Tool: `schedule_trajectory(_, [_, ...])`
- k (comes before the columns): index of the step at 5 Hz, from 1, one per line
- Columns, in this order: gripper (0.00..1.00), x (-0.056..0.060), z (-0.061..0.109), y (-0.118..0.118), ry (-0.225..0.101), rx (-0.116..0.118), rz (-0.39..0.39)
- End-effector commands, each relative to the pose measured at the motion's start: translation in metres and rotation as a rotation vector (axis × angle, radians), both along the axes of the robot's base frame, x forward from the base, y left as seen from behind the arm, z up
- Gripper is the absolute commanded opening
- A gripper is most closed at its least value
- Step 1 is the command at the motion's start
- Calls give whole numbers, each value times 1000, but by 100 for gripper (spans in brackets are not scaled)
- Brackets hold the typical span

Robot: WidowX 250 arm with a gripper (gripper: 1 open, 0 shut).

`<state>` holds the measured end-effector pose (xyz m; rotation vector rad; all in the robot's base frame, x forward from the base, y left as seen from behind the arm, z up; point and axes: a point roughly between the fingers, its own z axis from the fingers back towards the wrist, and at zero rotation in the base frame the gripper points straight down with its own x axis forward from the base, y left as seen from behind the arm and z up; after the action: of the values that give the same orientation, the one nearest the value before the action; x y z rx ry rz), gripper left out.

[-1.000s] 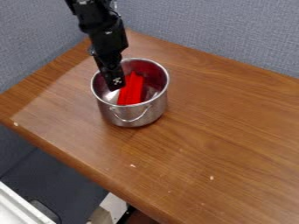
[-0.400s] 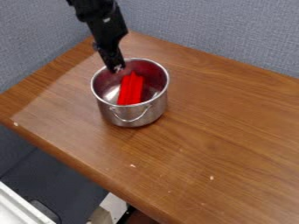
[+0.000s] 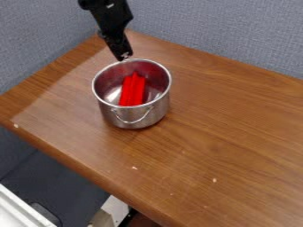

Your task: Put the red object in the metal pot

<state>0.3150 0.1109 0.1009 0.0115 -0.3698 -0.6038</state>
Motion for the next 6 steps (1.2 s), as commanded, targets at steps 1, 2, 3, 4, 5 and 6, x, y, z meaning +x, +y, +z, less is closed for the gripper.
schedule_trajectory(1, [100, 15, 5, 12, -44, 5, -23])
schedule_trajectory(2, [100, 18, 7, 14, -38, -14, -40])
schedule_trajectory(3, [100, 17, 18, 5, -52, -9, -103])
schedule_trajectory(4, [100, 14, 31, 5, -69, 2, -103])
schedule_trajectory(5, [100, 11, 43, 7, -86, 3, -103])
schedule_trajectory(6, [100, 16, 43, 5, -86, -1, -60])
